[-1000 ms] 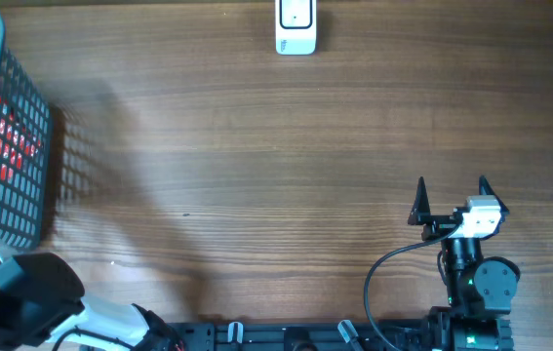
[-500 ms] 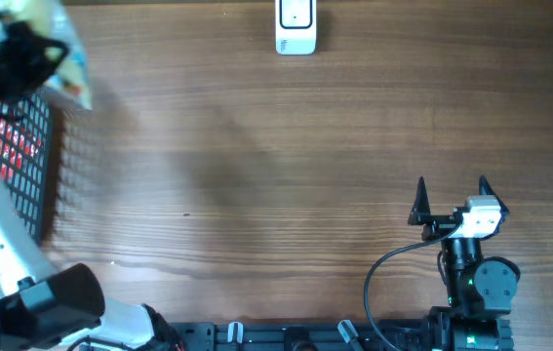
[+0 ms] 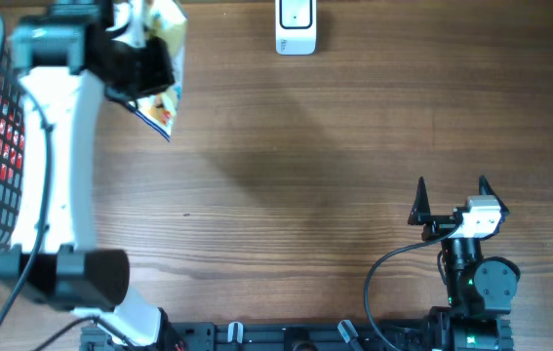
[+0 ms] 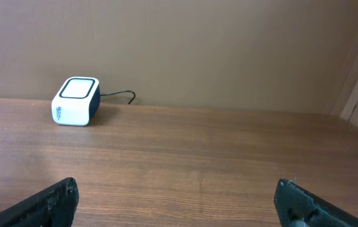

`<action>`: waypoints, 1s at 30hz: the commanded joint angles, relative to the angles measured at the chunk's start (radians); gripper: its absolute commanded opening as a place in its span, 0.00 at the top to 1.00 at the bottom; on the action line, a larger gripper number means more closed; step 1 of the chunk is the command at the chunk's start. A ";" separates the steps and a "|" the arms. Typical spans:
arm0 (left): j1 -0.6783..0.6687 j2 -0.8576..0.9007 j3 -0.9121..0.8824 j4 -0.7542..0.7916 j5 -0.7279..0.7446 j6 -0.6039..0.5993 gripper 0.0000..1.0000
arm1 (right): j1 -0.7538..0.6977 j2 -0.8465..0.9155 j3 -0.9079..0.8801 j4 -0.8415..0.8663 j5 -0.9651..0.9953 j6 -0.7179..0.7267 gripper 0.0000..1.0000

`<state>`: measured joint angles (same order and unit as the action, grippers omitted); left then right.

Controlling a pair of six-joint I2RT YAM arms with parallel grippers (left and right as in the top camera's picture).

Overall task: Scan the item barcode
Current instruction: 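Lift the cream snack bag out and set it on the table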

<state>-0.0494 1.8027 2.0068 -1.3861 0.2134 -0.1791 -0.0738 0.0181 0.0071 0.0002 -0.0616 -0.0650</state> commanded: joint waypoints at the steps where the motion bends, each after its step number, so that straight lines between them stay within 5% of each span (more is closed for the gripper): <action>1: -0.062 0.064 -0.107 0.036 -0.256 -0.133 0.96 | -0.005 -0.011 -0.002 0.002 0.010 0.015 0.00; 13: -0.093 0.098 -0.532 0.294 -0.331 -0.301 0.96 | -0.005 -0.011 -0.002 0.002 0.010 0.015 0.00; 14: -0.093 0.098 -0.541 0.299 -0.331 -0.301 0.90 | -0.005 -0.011 -0.002 0.002 0.010 0.015 0.00; 16: -0.092 0.098 -0.546 0.303 -0.331 -0.300 0.45 | -0.005 -0.011 -0.002 0.002 0.010 0.015 0.00; 18: -0.092 0.098 -0.546 0.313 -0.331 -0.296 0.34 | -0.005 -0.011 -0.002 0.002 0.010 0.015 0.00; 20: -0.092 0.098 -0.537 0.313 -0.332 -0.296 0.04 | -0.005 -0.011 -0.002 0.002 0.010 0.015 0.00; 30: -0.088 0.083 -0.187 0.105 -0.336 -0.243 0.00 | -0.005 -0.011 -0.002 0.002 0.010 0.015 0.00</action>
<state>-0.1383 1.9057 1.6615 -1.2400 -0.1074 -0.4503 -0.0738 0.0181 0.0071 0.0002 -0.0616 -0.0647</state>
